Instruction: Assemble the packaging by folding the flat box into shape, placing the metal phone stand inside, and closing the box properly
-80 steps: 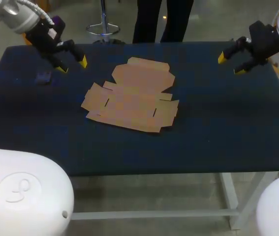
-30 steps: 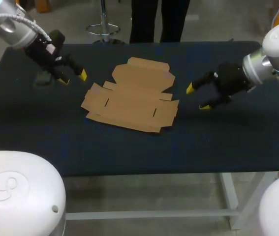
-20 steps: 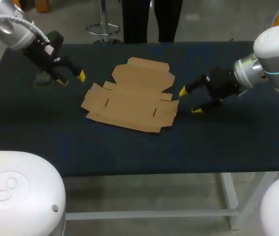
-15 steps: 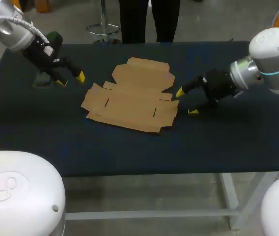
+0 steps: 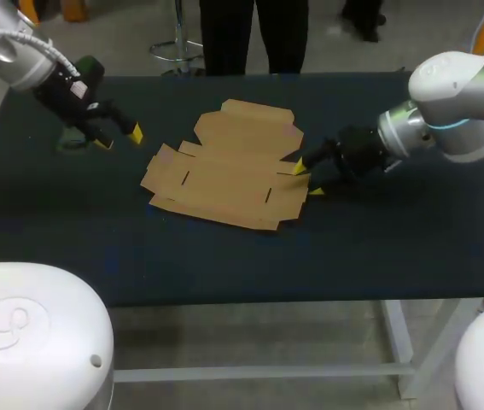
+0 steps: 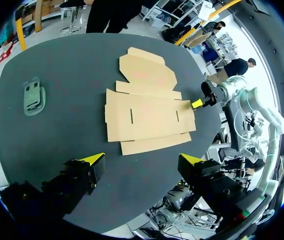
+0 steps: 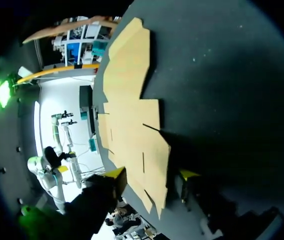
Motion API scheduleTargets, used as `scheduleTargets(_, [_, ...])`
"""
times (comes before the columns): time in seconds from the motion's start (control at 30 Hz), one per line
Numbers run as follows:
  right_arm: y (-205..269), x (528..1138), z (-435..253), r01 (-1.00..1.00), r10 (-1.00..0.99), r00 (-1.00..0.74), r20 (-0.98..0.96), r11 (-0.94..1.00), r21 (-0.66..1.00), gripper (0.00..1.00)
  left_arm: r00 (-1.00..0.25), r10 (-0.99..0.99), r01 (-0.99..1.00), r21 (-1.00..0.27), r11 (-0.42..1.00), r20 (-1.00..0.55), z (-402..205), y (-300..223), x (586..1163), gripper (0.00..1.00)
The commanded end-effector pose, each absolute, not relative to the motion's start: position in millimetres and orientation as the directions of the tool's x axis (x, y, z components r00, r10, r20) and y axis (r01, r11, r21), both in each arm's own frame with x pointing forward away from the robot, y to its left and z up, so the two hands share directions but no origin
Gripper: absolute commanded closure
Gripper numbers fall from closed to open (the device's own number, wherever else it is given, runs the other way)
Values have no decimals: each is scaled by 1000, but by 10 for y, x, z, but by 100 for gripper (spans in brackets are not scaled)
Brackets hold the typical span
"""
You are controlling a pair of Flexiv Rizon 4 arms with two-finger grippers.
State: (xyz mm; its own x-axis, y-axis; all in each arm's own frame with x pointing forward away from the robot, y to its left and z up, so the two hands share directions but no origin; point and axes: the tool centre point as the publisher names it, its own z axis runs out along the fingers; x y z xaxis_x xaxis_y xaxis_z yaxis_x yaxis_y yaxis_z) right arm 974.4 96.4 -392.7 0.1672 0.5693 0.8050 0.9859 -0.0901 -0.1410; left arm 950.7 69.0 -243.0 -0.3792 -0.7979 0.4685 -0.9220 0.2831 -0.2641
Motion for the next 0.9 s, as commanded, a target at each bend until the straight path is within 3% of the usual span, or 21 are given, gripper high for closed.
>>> scheduleTargets(0.03, [1031, 9821, -3985, 983, 572, 164, 804, -30, -179, 53, -377, -799, -923, -265, 280, 468, -2428, 715, 9486, 0])
scheduleTargets(0.1, [1050, 9823, -4001, 983, 575, 161, 802, -22, -182, 66, -375, -799, -923, -264, 278, 470, -2438, 727, 9490, 0])
scheduleTargets(0.13, [1057, 9820, -4005, 983, 576, 160, 801, -17, -184, 80, -374, -799, -924, -264, 277, 471, -2445, 733, 9494, 0])
scheduleTargets(0.17, [1061, 9818, -4007, 983, 577, 158, 801, -14, -184, 100, -373, -799, -924, -263, 277, 472, -2452, 738, 9499, 0])
scheduleTargets(0.9, [951, 9547, -3963, 973, 554, 100, 826, 121, -199, 100, -378, -789, -924, -249, 290, 484, -2503, 661, 9517, 0])
